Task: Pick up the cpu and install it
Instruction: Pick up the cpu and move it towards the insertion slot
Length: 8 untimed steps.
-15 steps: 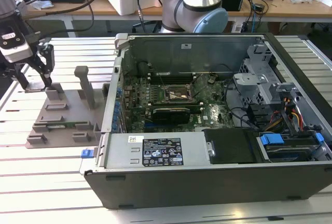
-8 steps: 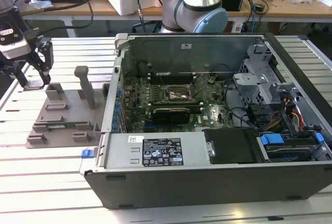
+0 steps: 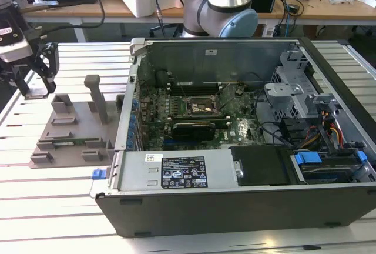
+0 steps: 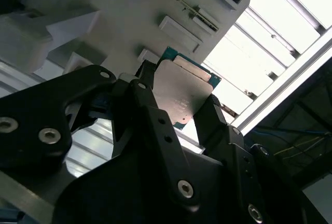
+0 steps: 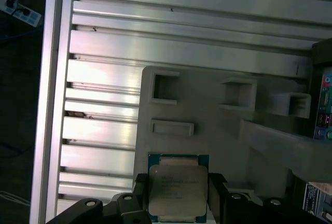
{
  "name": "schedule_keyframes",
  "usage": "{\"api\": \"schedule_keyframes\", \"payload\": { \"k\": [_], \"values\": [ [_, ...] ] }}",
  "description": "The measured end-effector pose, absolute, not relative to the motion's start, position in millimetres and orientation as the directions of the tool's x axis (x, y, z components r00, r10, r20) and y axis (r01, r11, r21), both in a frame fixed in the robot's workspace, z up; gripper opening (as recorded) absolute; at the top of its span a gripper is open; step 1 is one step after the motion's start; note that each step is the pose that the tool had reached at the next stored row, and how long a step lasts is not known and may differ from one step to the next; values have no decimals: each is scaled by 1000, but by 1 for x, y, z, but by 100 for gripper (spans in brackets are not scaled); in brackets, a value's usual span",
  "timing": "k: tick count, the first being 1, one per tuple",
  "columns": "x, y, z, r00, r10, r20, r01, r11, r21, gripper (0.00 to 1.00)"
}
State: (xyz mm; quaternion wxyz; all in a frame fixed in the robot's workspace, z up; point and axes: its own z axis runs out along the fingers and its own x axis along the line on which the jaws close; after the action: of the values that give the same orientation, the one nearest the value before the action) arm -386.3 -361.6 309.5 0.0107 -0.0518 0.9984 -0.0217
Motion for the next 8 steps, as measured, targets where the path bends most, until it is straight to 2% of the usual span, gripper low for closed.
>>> {"api": "schedule_keyframes", "payload": {
  "k": [8],
  "values": [
    [-386, -362, 321, -994, -104, -19, -103, 994, -44, 55]
  ]
}}
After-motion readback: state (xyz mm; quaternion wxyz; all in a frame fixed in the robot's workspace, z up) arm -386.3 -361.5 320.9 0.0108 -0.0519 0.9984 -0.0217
